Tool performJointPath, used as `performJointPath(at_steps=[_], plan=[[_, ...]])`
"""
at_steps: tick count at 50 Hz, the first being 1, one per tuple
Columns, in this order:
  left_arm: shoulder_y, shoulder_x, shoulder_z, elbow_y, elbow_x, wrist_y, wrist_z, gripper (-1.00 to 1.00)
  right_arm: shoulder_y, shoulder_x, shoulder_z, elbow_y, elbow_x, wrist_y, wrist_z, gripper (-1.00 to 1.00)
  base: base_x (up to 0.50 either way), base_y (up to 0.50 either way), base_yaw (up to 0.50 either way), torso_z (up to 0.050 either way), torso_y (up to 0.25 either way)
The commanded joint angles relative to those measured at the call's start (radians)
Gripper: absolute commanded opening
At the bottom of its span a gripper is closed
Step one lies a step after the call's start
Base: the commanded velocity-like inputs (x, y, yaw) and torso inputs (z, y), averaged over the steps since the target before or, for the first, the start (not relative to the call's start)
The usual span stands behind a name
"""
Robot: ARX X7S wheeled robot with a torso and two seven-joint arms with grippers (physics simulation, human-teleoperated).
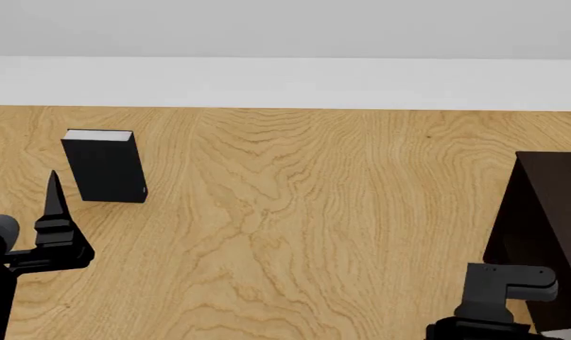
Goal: Pick up the book on the right and place it on the cabinet shelf.
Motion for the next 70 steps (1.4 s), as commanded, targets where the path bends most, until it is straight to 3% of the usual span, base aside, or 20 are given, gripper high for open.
performJointPath(at_steps=[1, 43, 62, 70], plan=[[-0.001, -0.002, 0.002, 0.001, -0.002, 0.001, -0.002, 1.00, -0.052, 0.099, -0.011, -0.154, -0.077, 0.128, 0.136, 1.00, 0.00, 0.00, 0.00, 0.000, 0.000], [0.001, -0.014, 0.004, 0.020, -0.014, -0.007, -0.019, 1.00, 0.007, -0.003, -0.122, -0.249, -0.128, 0.074, -0.019, 1.00, 0.00, 0.00, 0.00, 0.000, 0.001], [0.000, -0.016, 0.006, 0.011, -0.017, 0.004, -0.019, 1.00, -0.033, 0.033, -0.111, -0.522, -0.091, 0.092, 0.012, 1.00, 0.00, 0.00, 0.00, 0.000, 0.000], [0.000, -0.016, 0.008, 0.003, -0.011, 0.015, -0.021, 1.00, -0.166, 0.118, -0.099, -0.816, -0.084, -0.011, 0.046, 1.00, 0.00, 0.00, 0.00, 0.000, 0.000]])
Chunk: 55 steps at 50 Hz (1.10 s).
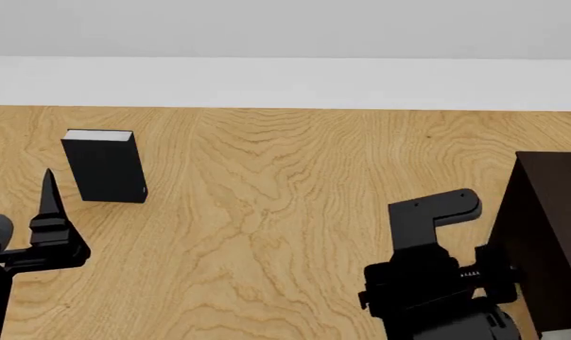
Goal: Pick up the book on the right and place it on the cabinet shelf.
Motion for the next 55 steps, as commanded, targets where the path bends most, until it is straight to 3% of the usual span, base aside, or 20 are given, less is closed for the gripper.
performJointPath(at_steps=[1, 14, 55], plan=[[-0.002, 0.000, 0.005, -0.010, 0.008, 0.011, -0.003, 1.00, -0.123, 0.080, 0.011, -0.307, 0.011, -0.084, 0.037, 1.00, 0.00, 0.00, 0.00, 0.000, 0.000], [-0.004, 0.003, 0.022, -0.014, 0.036, 0.038, -0.010, 1.00, -0.241, 0.231, 0.074, -0.799, 0.082, -0.103, 0.132, 1.00, 0.00, 0.00, 0.00, 0.000, 0.000], [0.084, -0.079, -0.063, 0.375, -0.062, -0.002, -0.072, 1.00, -0.352, 0.410, 0.224, -1.341, 0.181, -0.144, 0.306, 1.00, 0.00, 0.00, 0.00, 0.000, 0.000]])
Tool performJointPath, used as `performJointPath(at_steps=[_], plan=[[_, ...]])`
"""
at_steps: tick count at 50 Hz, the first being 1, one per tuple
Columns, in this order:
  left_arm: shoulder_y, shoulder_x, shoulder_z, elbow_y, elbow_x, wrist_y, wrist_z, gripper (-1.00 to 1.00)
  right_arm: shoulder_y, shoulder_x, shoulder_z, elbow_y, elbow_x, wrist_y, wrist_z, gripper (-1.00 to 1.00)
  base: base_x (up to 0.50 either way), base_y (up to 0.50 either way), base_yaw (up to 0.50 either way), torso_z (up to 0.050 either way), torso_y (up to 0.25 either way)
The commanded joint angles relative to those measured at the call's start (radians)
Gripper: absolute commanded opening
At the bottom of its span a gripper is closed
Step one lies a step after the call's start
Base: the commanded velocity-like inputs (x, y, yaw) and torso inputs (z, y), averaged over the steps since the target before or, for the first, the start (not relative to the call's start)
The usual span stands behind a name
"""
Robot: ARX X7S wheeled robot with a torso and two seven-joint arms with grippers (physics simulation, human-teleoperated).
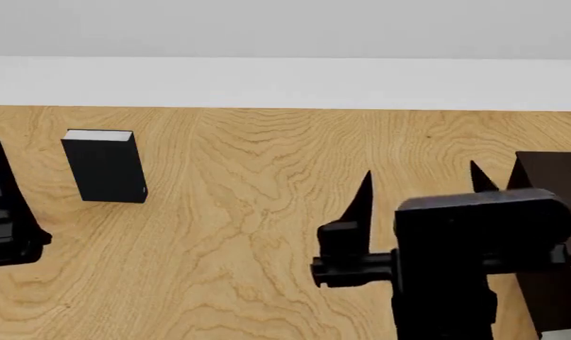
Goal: Pick up the book on the right and place it on the cabinet shelf.
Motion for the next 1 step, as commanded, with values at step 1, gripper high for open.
performJointPath(at_steps=[1], plan=[[0.024, -0.026, -0.019, 0.106, -0.023, -0.018, -0.018, 1.00, -0.021, 0.037, 0.033, -0.123, 0.026, -0.012, 0.034, 1.00, 0.00, 0.00, 0.00, 0.000, 0.000]])
